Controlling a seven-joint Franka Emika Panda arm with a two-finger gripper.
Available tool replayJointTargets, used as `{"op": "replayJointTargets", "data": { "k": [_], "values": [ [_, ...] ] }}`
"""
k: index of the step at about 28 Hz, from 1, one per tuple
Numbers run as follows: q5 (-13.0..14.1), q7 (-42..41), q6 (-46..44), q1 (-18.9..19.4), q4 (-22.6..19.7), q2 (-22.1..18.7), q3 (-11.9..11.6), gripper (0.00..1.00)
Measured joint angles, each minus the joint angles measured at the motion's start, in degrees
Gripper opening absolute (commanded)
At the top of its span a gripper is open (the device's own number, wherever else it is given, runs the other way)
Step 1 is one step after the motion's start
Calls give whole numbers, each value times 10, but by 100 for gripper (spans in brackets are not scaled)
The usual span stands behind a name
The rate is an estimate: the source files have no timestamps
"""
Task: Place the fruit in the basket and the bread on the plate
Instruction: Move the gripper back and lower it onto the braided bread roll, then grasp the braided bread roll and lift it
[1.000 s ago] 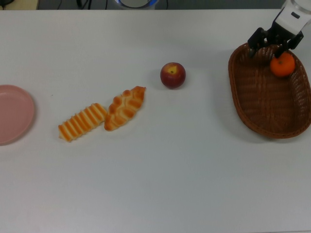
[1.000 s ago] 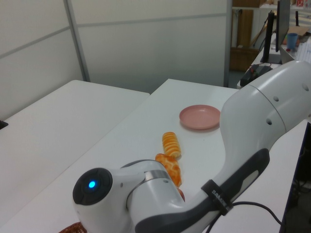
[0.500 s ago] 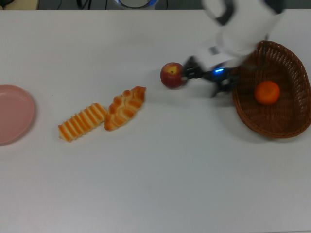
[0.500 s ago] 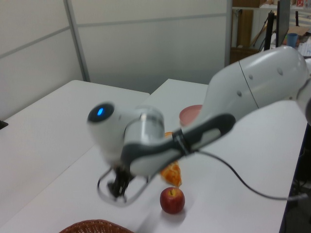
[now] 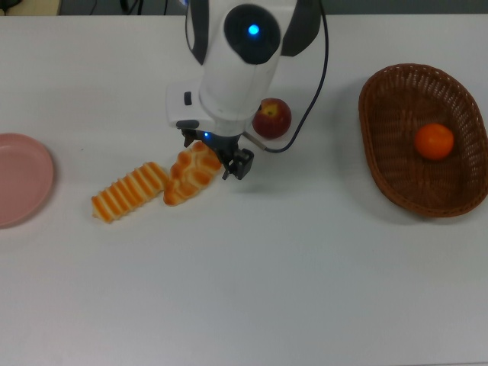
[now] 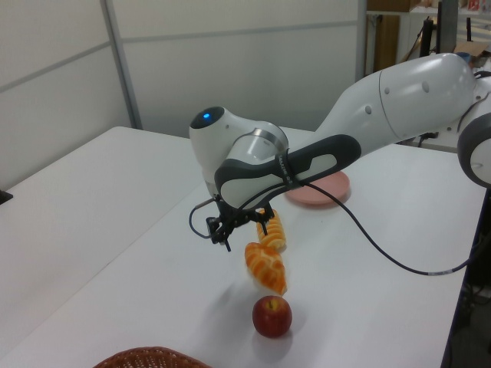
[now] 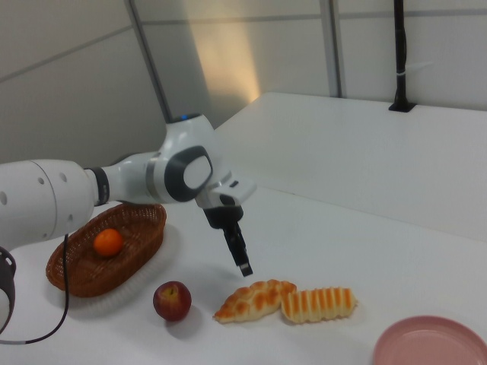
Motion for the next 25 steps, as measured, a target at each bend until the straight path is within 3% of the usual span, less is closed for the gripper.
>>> {"op": "replayJointTargets", "data": {
  "k": [6,13,17,18,20,21,25],
  "values": [
    [15,66,27,-11,-40,1,0,100],
    [20,79,141,-18,-113,1,0,100],
    [19,78,166,-21,-133,5,0,99],
    [19,76,167,-22,-134,5,0,91],
    [19,71,168,-26,-135,6,0,15],
    [19,69,168,-27,-135,6,0,0],
    [19,67,168,-35,-133,3,0,0]
  ]
}}
